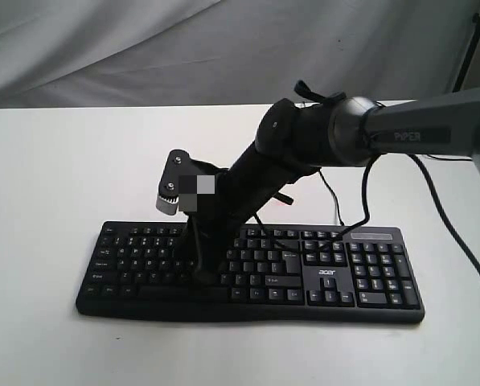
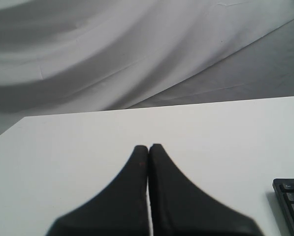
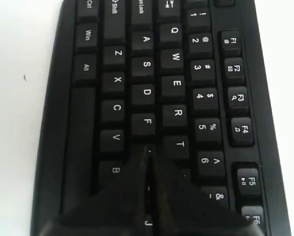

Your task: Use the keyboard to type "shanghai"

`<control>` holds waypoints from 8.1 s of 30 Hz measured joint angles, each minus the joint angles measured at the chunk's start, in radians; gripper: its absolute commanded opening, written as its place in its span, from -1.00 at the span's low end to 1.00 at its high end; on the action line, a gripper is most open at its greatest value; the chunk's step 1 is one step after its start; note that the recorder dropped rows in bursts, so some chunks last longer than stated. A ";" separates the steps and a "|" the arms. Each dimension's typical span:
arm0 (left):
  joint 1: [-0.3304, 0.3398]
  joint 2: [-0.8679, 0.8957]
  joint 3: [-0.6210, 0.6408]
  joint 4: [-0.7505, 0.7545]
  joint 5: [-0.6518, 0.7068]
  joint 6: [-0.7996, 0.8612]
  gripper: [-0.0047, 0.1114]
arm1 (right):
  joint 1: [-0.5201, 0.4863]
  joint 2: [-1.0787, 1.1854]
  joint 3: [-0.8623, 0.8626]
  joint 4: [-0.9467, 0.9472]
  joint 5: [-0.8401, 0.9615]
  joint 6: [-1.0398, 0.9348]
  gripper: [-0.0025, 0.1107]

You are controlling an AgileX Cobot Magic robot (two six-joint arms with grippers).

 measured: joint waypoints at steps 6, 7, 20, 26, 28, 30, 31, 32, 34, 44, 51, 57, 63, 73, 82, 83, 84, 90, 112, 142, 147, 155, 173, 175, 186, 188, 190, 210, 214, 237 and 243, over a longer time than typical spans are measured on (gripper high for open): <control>0.000 0.000 0.000 0.000 0.000 0.000 -0.91 | 0.000 0.000 0.008 -0.027 0.005 0.000 -0.96; 0.000 0.000 0.000 0.000 0.000 0.000 -0.91 | 0.000 0.000 0.008 -0.027 0.005 0.000 -0.96; 0.000 0.000 0.000 0.000 0.000 0.000 -0.91 | 0.000 0.011 0.008 -0.027 0.005 -0.019 -0.96; 0.000 0.000 0.000 0.000 0.000 0.000 -0.91 | 0.000 0.020 0.008 -0.027 0.005 -0.030 -0.96; 0.000 0.000 0.000 0.000 0.000 0.000 -0.91 | 0.000 0.020 0.008 -0.027 0.005 -0.034 -0.96; 0.000 0.000 0.000 0.000 0.000 0.000 -0.91 | 0.000 0.020 0.008 -0.027 0.005 -0.036 -0.96; 0.000 0.000 0.000 0.000 0.000 0.000 -0.91 | 0.000 0.020 0.008 -0.027 0.005 -0.038 -0.96; 0.000 0.000 0.000 0.000 0.000 0.000 -0.91 | 0.000 0.020 0.008 -0.027 0.005 -0.038 -0.96; 0.000 0.000 0.000 0.000 0.000 0.000 -0.91 | 0.000 0.020 0.008 -0.027 0.005 -0.038 -0.96; 0.000 0.000 0.000 0.000 0.000 0.000 -0.91 | 0.000 0.025 0.008 -0.024 0.005 -0.038 -0.96; 0.000 0.000 0.000 0.000 0.000 0.000 -0.91 | 0.004 -0.009 0.008 -0.026 0.005 -0.031 -0.96; 0.000 0.000 0.000 0.000 0.000 0.000 -0.91 | 0.010 -0.051 0.008 -0.010 0.005 -0.020 -0.96; 0.000 0.000 0.000 0.000 0.000 0.000 -0.91 | 0.010 -0.051 0.008 0.014 0.005 -0.020 -0.96; 0.000 0.000 0.000 0.000 0.000 0.000 -0.91 | 0.119 -0.042 0.008 0.039 -0.127 0.011 -0.96; 0.000 0.000 0.000 0.000 0.000 0.000 -0.91 | 0.173 -0.004 0.006 -0.004 -0.213 0.059 -0.96; 0.000 0.000 0.000 0.000 0.000 0.000 -0.91 | 0.176 -0.004 0.002 -0.006 -0.215 0.064 -0.96; 0.000 0.000 0.000 0.000 0.000 0.000 -0.91 | 0.178 -0.004 -0.003 -0.006 -0.218 0.066 -0.96; 0.000 0.000 0.000 0.000 0.000 0.000 -0.91 | 0.200 -0.004 -0.049 -0.026 -0.232 0.098 -0.96; 0.000 0.000 0.000 0.000 0.000 0.000 -0.91 | 0.229 0.042 -0.101 -0.043 -0.319 0.148 -0.96; 0.000 0.000 0.000 0.000 0.000 0.000 -0.91 | 0.225 0.086 -0.101 -0.069 -0.329 0.142 -0.96; 0.000 0.000 0.000 0.000 0.000 0.000 -0.91 | 0.219 0.086 -0.101 -0.069 -0.329 0.128 -0.96; 0.000 0.000 0.000 0.000 0.000 0.000 -0.91 | 0.214 0.094 -0.101 -0.069 -0.331 0.117 -0.96; 0.000 0.000 0.000 0.000 0.000 0.000 -0.91 | 0.214 0.096 -0.101 -0.069 -0.331 0.097 -0.96; 0.000 0.000 0.000 0.000 0.000 0.000 -0.91 | 0.214 0.105 -0.101 -0.069 -0.331 0.095 -0.96; 0.000 0.000 0.000 0.000 0.000 0.000 -0.91 | 0.214 0.057 -0.107 -0.063 -0.309 0.091 -0.96; 0.000 0.000 0.000 0.000 0.000 0.000 -0.91 | 0.214 0.046 -0.107 -0.063 -0.304 0.091 -0.96; 0.000 0.000 0.000 0.000 0.000 0.000 -0.91 | 0.214 0.042 -0.107 -0.063 -0.300 0.091 -0.96; 0.000 0.000 0.000 0.000 0.000 0.000 -0.91 | 0.080 -0.057 0.054 -0.108 -0.067 0.064 -0.96; 0.000 0.000 0.000 0.000 0.000 0.000 -0.91 | 0.074 -0.096 0.117 -0.074 -0.121 0.004 -0.96; 0.000 0.000 0.000 0.000 0.000 0.000 -0.91 | 0.040 -0.123 0.206 0.105 -0.119 -0.158 -0.96; 0.000 0.000 0.000 0.000 0.000 0.000 -0.91 | 0.040 -0.123 0.212 0.098 -0.140 -0.158 -0.96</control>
